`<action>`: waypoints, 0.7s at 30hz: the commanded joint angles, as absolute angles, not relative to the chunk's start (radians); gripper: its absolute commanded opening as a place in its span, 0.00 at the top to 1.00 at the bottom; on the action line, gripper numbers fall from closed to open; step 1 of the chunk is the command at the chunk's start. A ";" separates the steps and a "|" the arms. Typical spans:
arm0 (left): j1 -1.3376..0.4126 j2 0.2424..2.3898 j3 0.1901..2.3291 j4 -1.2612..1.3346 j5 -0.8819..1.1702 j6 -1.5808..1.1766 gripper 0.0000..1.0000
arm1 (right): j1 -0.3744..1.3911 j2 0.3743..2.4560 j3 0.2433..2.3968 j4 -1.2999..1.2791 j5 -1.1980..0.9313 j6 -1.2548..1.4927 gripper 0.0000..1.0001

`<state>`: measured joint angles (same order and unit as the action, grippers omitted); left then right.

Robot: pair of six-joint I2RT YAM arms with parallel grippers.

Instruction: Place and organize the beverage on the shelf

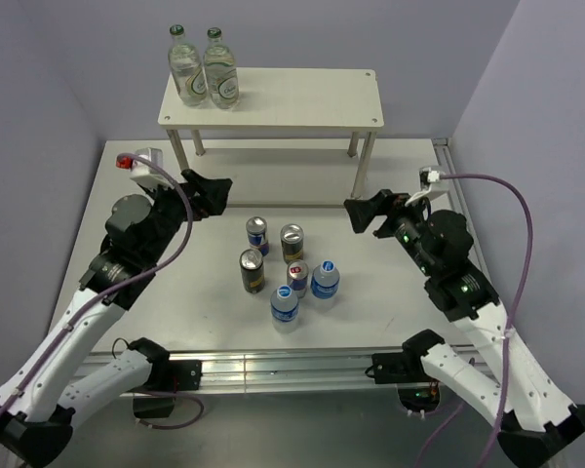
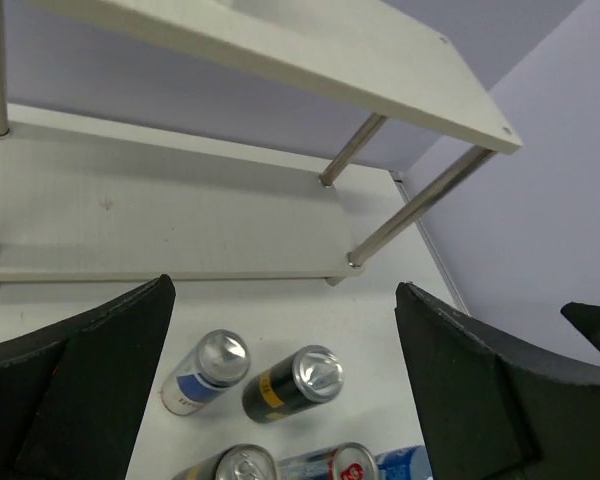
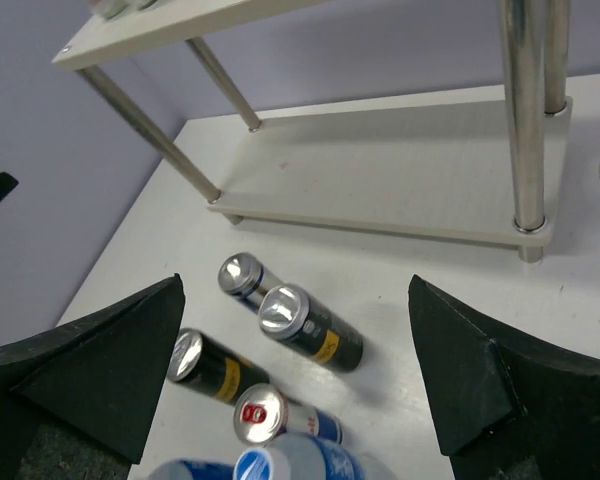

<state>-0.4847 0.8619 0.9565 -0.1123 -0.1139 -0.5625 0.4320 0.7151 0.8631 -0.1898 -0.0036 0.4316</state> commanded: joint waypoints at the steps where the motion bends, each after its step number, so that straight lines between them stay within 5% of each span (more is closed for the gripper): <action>1: -0.689 0.841 1.015 -0.267 -0.496 -0.500 0.01 | 0.518 0.628 0.908 -0.310 0.153 0.399 0.00; 5: -0.994 0.860 0.944 -0.342 -0.807 -0.564 0.01 | 0.721 0.609 0.911 -0.418 0.467 0.399 0.00; 10: -1.283 0.908 0.870 -0.373 -0.946 -0.682 0.01 | 0.992 0.635 0.919 -0.573 0.816 0.477 0.00; 21: -1.592 0.966 0.772 -0.465 -1.029 -0.954 0.01 | 1.204 0.603 0.760 -0.696 0.815 0.741 0.00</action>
